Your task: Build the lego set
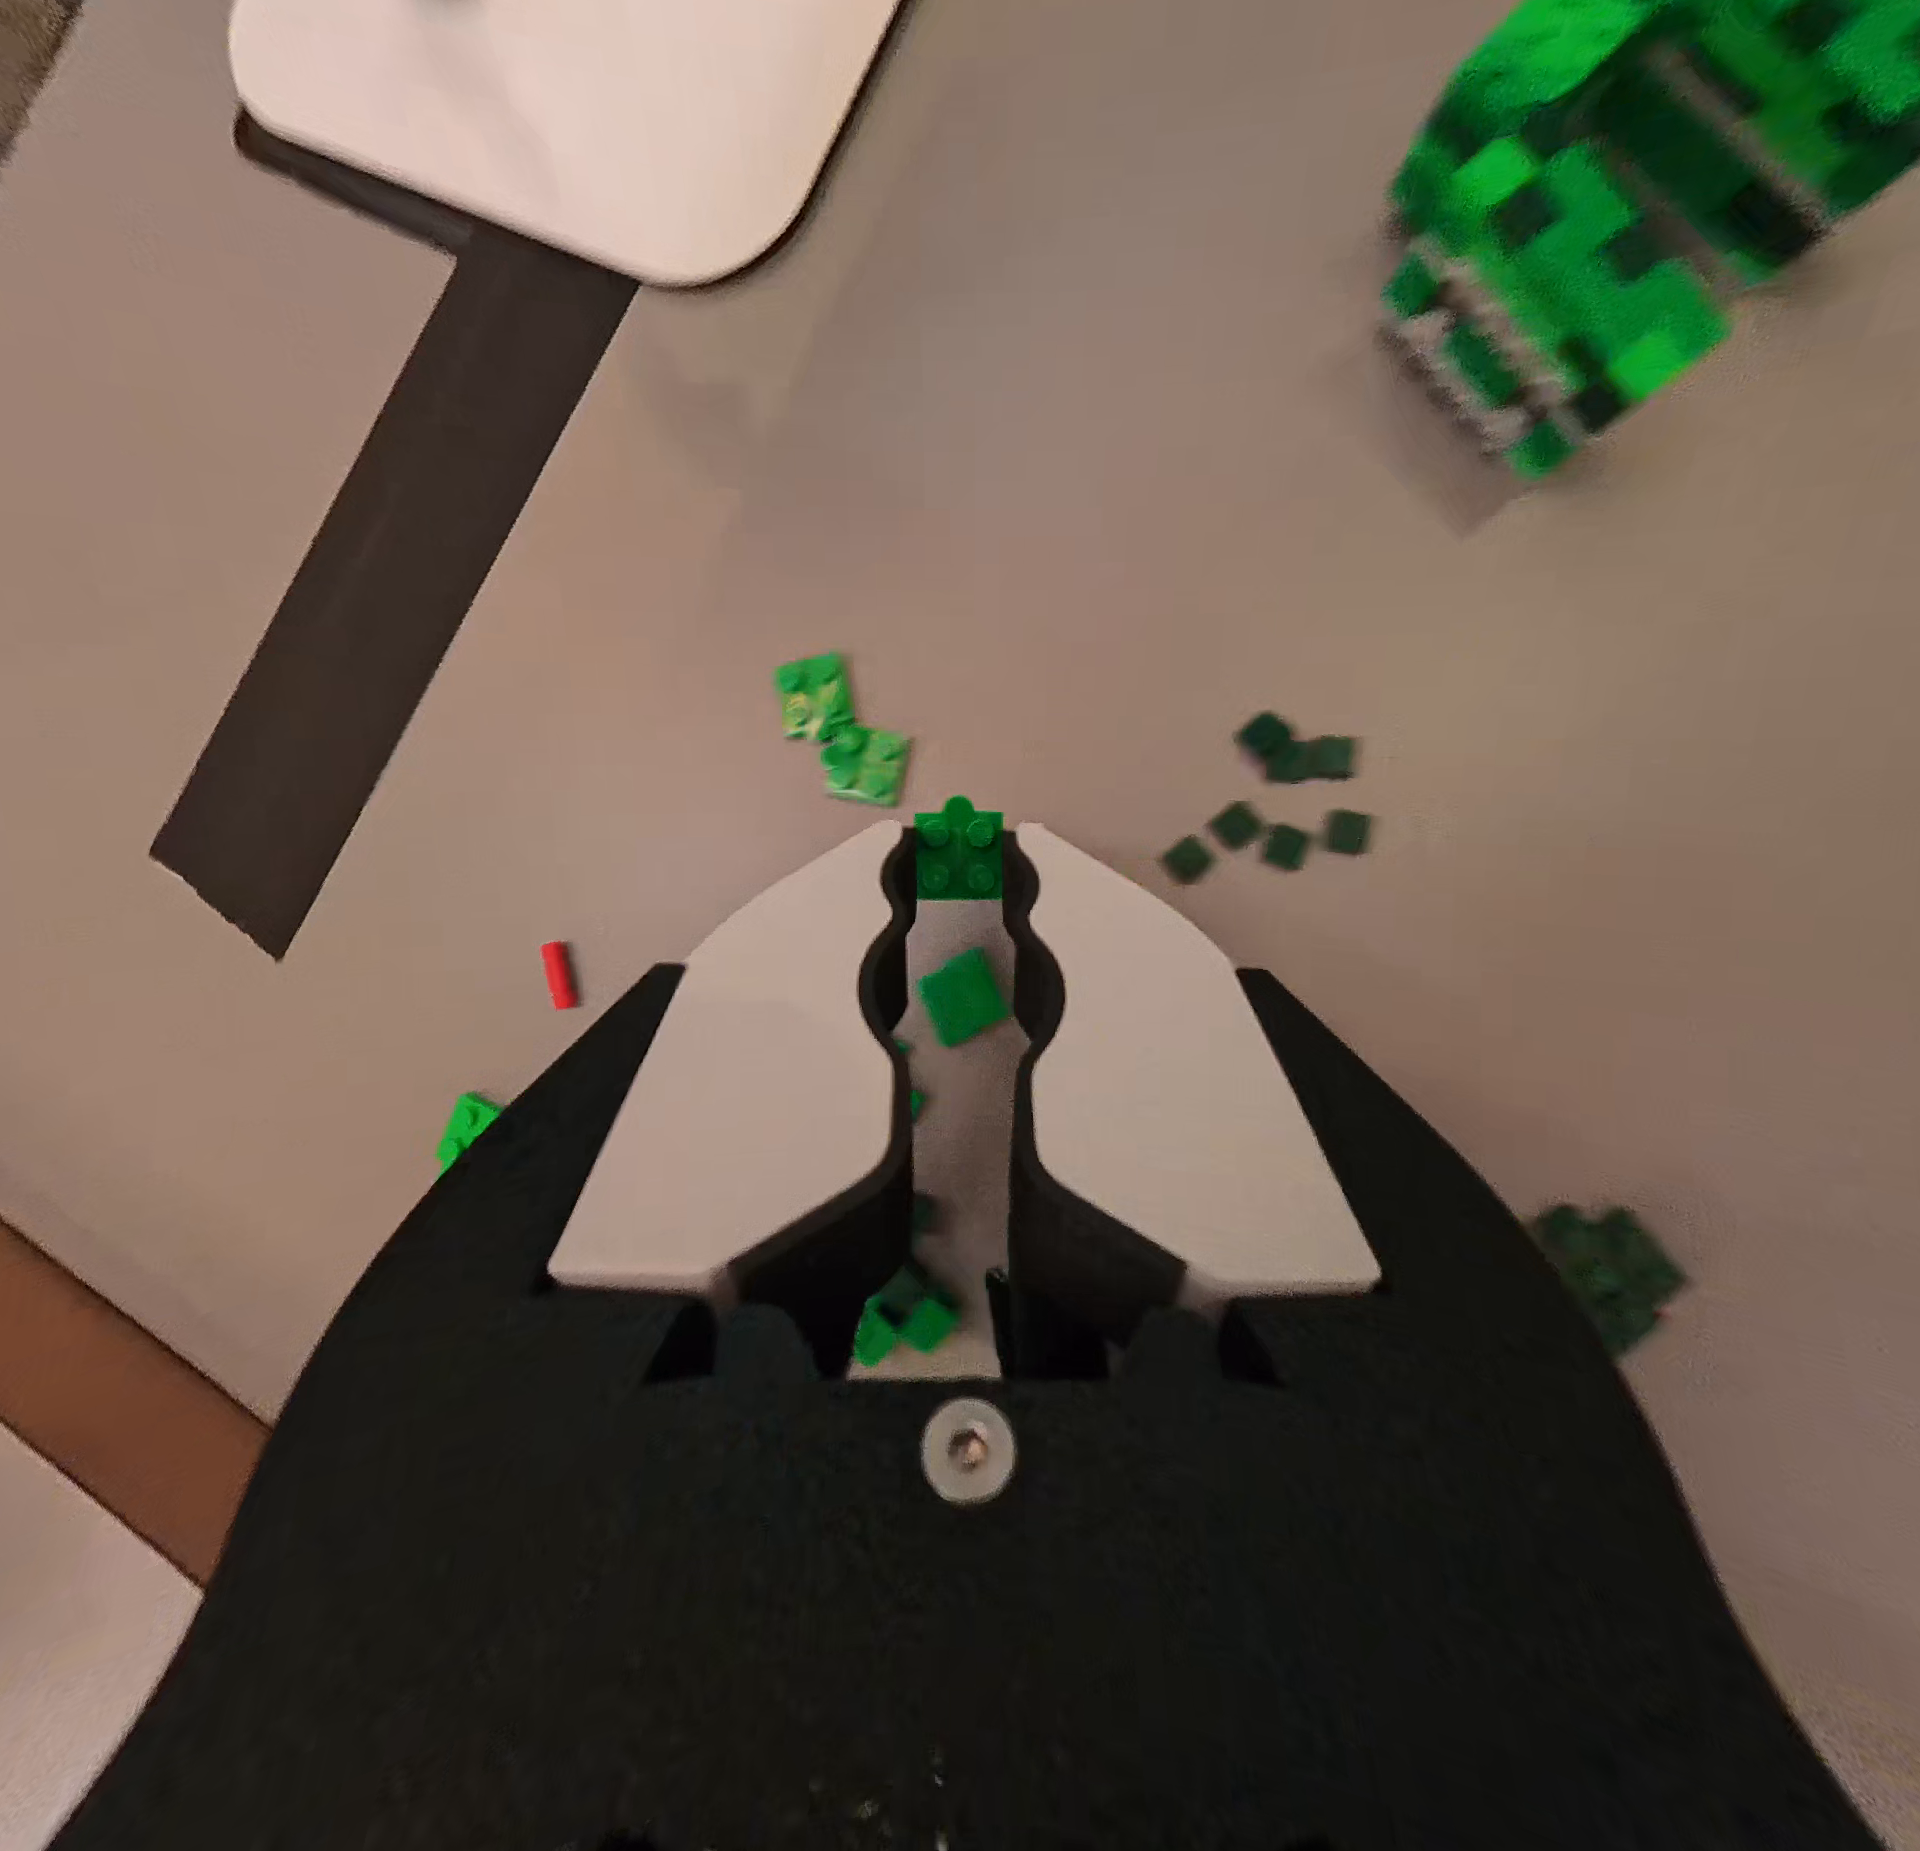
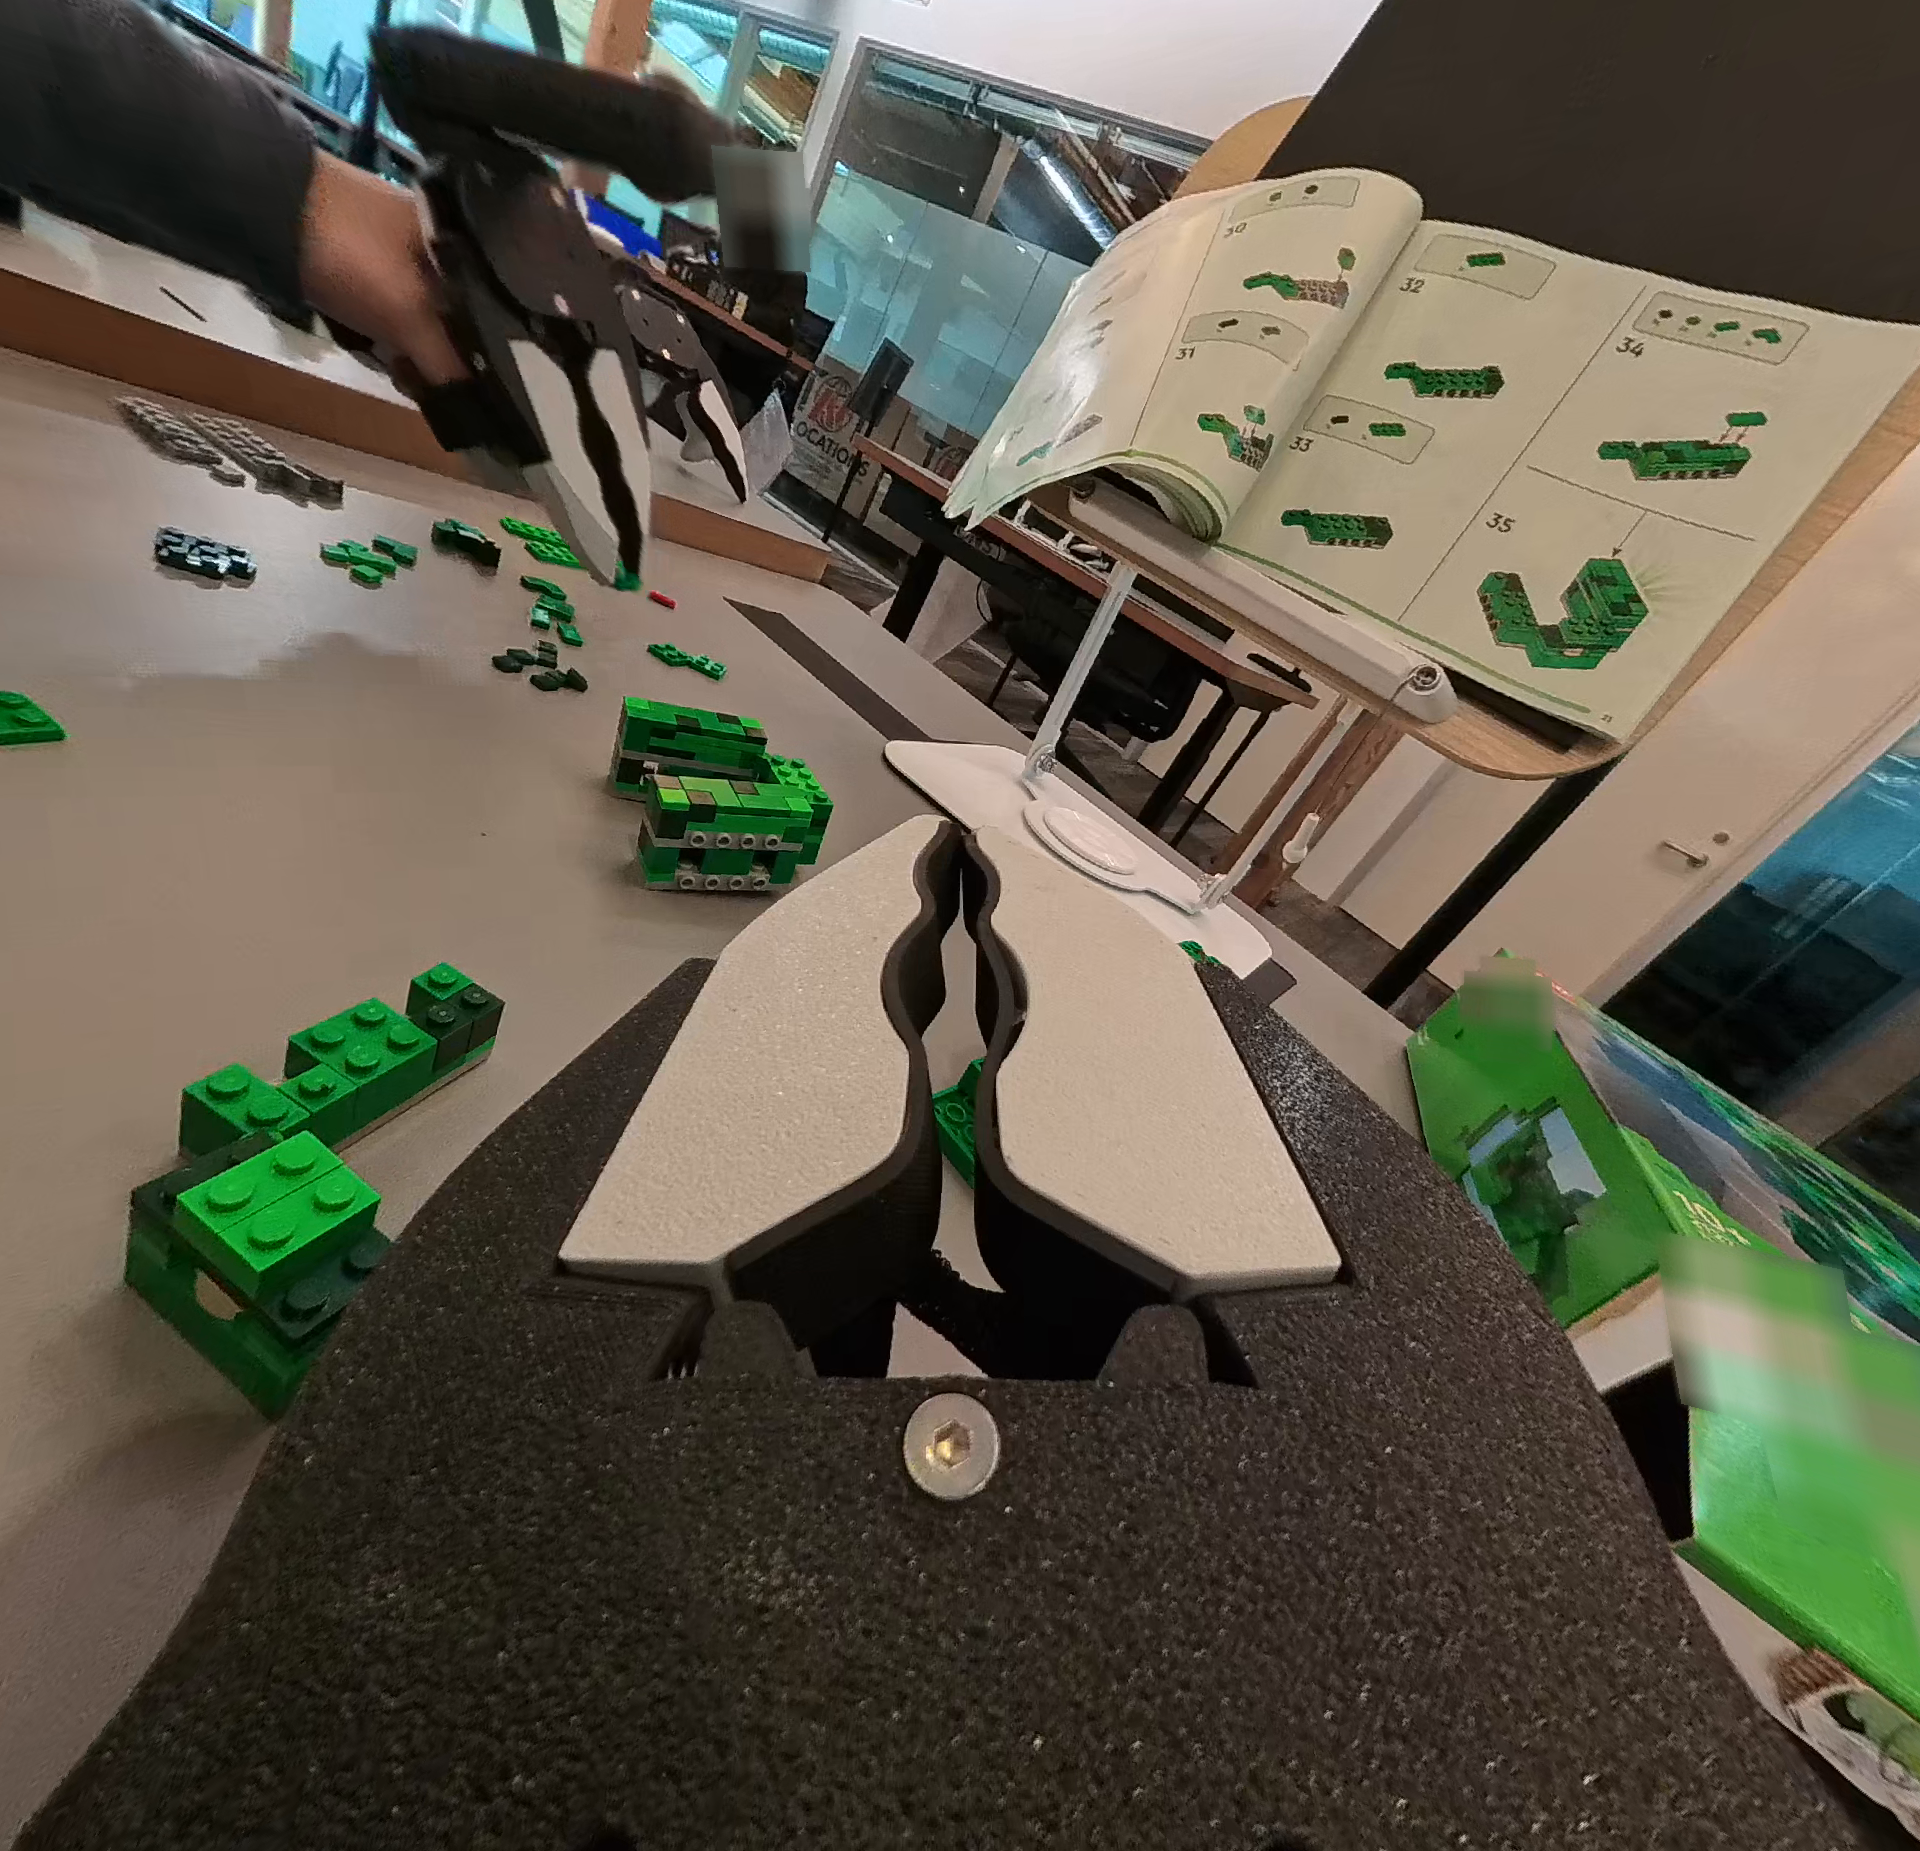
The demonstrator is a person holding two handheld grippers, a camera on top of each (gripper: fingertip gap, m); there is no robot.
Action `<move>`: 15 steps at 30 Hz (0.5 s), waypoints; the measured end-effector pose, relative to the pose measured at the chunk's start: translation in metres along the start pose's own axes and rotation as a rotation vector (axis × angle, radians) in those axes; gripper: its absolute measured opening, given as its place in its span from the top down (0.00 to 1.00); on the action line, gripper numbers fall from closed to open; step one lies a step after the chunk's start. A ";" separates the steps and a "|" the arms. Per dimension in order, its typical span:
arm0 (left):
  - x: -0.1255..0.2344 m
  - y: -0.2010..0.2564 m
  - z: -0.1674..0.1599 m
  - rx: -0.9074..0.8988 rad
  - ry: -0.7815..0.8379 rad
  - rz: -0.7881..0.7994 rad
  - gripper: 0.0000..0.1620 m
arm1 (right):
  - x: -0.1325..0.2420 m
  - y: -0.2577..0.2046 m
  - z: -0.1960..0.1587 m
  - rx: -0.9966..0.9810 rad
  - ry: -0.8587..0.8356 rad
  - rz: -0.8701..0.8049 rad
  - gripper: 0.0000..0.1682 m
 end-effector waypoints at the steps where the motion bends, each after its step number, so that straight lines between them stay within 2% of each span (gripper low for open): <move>1: 0.005 0.011 0.005 -0.026 0.008 0.022 0.91 | 0.000 0.000 0.000 0.000 0.001 0.000 1.00; 4: 0.022 0.047 0.023 -0.107 0.021 0.124 0.91 | 0.001 0.000 0.001 0.001 0.002 -0.001 1.00; 5: 0.029 0.057 0.034 -0.101 0.066 0.175 0.91 | 0.001 0.000 0.001 0.004 0.003 -0.001 1.00; 8: 0.040 0.102 0.063 -0.016 0.175 0.187 0.91 | 0.001 0.000 0.001 0.013 0.001 -0.007 1.00; 12: 0.030 0.162 0.074 0.109 0.202 0.186 0.91 | 0.003 0.001 0.001 0.021 -0.001 -0.016 1.00; 15: 0.011 0.206 0.072 0.224 0.210 0.138 0.91 | 0.003 0.001 0.001 0.020 -0.003 -0.021 1.00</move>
Point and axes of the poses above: each gripper's, where its closed fingertips meet, x back along the fingers, z out of its top, y = z × x across the jaws, the point moved 1 cm from there along x, back along the fingers, and after that the axes turned 3 degrees about y, right-handed, at the moved point
